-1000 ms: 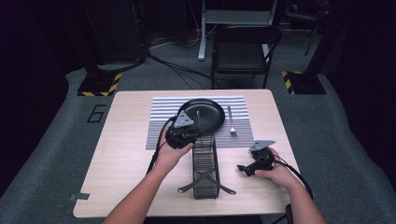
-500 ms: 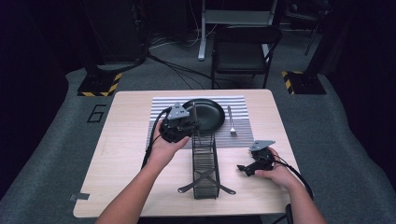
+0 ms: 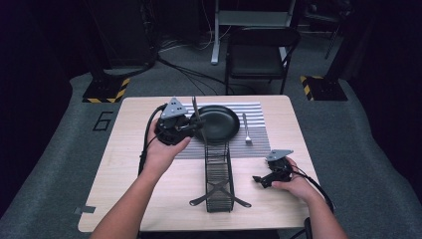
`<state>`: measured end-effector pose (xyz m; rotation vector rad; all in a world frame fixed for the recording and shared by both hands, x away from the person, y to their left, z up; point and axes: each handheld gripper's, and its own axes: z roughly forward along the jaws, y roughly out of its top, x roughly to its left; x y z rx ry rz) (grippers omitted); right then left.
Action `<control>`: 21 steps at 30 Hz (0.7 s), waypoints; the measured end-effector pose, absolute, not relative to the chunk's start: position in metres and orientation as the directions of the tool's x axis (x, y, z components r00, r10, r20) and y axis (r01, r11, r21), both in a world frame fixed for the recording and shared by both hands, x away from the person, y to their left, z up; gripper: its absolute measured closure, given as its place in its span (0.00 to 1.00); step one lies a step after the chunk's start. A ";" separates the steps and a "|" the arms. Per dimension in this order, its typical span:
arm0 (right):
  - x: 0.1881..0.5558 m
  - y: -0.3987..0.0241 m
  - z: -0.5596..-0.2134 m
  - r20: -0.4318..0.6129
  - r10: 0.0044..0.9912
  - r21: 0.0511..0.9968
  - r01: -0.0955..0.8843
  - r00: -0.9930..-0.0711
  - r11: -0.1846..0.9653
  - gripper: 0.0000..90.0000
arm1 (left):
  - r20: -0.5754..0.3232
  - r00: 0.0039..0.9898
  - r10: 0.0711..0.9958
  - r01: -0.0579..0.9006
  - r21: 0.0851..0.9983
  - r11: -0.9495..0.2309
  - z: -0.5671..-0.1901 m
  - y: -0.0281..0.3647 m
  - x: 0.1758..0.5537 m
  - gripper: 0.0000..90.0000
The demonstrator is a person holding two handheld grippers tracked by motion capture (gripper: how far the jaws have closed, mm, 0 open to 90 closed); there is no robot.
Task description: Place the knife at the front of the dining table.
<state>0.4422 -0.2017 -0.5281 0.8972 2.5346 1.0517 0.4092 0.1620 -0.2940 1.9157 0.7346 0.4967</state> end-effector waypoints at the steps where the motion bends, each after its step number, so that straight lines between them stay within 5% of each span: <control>1: 0.442 -0.202 -0.528 0.002 0.629 0.708 0.445 -0.778 0.549 0.00 | 0.022 0.731 0.682 0.277 0.904 -0.325 -0.292 0.166 0.408 0.90; 21: 0.442 -0.201 -0.528 0.002 0.631 0.708 0.447 -0.776 0.547 0.00 | 0.025 0.593 0.805 0.350 0.892 -0.286 -0.340 0.221 0.440 0.90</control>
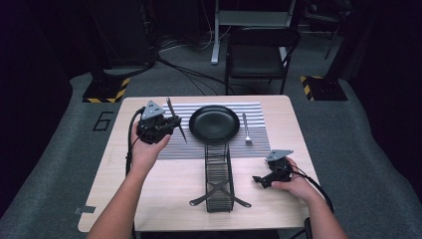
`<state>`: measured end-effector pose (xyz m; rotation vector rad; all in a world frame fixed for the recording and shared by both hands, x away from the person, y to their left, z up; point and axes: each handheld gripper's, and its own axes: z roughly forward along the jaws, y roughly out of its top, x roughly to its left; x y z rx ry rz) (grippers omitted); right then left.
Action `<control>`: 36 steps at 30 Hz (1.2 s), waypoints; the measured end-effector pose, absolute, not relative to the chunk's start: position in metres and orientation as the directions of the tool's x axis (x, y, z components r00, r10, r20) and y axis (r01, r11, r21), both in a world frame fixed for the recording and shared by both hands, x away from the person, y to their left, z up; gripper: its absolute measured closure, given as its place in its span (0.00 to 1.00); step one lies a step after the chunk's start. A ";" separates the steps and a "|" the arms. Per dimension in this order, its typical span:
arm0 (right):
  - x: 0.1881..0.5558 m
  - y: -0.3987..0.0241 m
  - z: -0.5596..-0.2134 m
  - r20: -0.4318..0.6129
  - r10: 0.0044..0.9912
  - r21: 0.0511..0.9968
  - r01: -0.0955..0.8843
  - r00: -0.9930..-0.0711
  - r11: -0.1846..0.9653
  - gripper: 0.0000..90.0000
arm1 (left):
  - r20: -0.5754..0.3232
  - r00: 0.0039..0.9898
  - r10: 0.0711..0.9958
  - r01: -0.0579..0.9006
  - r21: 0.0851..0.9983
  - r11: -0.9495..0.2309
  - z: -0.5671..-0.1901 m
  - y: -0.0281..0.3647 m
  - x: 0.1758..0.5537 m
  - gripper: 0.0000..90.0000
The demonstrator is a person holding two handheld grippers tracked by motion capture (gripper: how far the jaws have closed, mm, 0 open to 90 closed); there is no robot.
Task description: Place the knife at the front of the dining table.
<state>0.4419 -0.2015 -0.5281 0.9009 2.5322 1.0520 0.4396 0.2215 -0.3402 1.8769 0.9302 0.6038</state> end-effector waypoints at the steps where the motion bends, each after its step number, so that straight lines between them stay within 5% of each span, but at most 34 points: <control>1: 0.442 -0.201 -0.528 0.005 0.632 0.707 0.450 -0.775 0.546 0.00 | 0.029 0.585 0.810 0.353 0.891 -0.287 -0.343 0.223 0.441 0.90; 36: 0.442 -0.201 -0.528 0.000 0.631 0.708 0.446 -0.776 0.548 0.00 | 0.005 0.362 0.932 0.533 0.819 -0.212 -0.411 0.253 0.485 0.90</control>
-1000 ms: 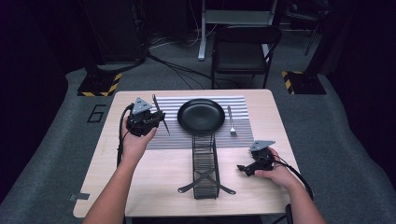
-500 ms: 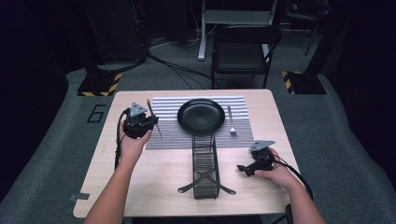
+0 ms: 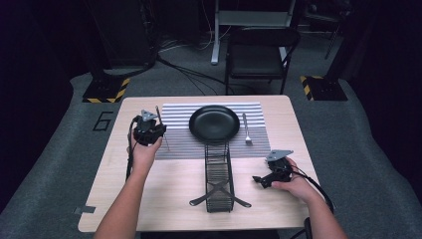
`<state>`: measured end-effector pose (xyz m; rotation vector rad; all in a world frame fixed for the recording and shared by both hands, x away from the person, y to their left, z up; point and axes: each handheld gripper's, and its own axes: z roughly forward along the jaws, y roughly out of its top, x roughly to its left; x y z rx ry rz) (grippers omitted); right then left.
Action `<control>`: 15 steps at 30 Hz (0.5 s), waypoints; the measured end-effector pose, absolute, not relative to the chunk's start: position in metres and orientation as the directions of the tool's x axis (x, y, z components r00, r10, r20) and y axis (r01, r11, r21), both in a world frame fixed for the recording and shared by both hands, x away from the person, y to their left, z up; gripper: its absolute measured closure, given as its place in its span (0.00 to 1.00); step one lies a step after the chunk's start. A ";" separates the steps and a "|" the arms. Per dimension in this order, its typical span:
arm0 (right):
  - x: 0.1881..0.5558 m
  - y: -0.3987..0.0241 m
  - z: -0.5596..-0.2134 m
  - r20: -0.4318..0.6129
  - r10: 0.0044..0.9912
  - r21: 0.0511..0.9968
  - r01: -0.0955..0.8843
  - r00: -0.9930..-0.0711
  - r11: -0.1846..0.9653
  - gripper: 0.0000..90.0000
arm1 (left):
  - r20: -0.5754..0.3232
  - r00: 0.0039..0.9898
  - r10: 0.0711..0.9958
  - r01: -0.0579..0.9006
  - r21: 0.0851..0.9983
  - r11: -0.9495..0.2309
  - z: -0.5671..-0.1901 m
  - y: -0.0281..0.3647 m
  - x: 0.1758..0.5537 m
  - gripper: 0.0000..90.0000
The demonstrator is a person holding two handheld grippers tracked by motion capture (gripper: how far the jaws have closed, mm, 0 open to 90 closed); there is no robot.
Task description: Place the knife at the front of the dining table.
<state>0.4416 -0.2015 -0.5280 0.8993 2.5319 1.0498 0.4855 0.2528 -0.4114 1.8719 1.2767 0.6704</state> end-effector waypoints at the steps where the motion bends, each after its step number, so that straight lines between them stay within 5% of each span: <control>1: 0.442 -0.201 -0.528 0.000 0.631 0.708 0.446 -0.776 0.548 0.00 | 0.005 0.362 0.932 0.533 0.819 -0.212 -0.411 0.253 0.485 0.90; 15: 0.441 -0.201 -0.528 0.002 0.632 0.707 0.448 -0.775 0.547 0.00 | -0.059 0.304 0.951 0.554 0.823 -0.126 -0.423 0.248 0.527 0.91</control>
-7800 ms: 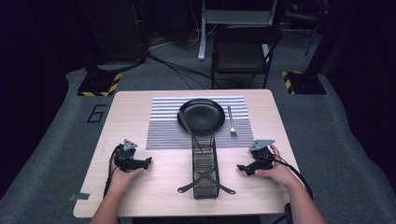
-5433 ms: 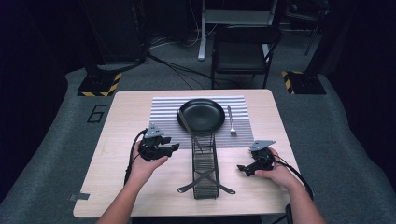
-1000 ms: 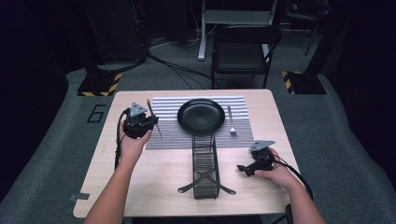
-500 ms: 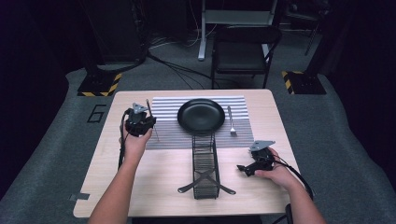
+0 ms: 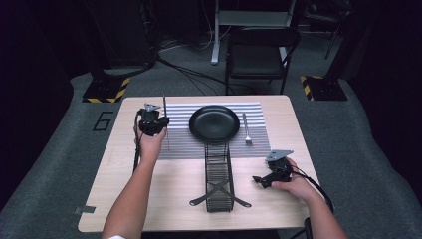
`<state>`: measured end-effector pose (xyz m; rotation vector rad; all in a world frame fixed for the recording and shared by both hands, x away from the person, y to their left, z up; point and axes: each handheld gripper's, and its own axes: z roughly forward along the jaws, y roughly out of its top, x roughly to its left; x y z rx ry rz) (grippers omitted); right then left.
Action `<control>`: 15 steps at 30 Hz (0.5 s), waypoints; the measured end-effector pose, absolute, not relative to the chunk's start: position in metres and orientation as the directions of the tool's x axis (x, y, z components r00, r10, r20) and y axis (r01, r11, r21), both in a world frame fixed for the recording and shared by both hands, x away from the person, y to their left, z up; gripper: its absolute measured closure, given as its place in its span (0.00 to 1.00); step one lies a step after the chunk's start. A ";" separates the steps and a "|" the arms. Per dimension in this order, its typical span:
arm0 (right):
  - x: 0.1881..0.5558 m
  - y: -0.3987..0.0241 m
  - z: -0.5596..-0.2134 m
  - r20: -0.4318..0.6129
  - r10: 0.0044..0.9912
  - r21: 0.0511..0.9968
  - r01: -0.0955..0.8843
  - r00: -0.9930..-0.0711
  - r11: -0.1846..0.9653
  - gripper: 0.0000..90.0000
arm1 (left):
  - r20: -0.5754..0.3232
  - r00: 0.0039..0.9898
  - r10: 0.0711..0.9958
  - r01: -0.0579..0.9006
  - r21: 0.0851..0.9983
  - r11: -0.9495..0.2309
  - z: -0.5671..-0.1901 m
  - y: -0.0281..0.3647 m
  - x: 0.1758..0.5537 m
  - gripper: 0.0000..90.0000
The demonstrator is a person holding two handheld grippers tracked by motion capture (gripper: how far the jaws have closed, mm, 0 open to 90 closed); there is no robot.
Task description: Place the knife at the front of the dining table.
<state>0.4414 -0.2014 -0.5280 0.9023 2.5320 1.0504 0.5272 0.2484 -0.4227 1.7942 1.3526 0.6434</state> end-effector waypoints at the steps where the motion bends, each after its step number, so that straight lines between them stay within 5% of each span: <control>1: 0.441 -0.201 -0.528 0.002 0.632 0.707 0.448 -0.775 0.547 0.00 | -0.059 0.304 0.951 0.554 0.823 -0.126 -0.423 0.248 0.527 0.91; 15: 0.441 -0.201 -0.528 0.000 0.631 0.708 0.445 -0.776 0.548 0.00 | -0.100 0.282 0.954 0.629 0.770 -0.105 -0.414 0.254 0.533 0.91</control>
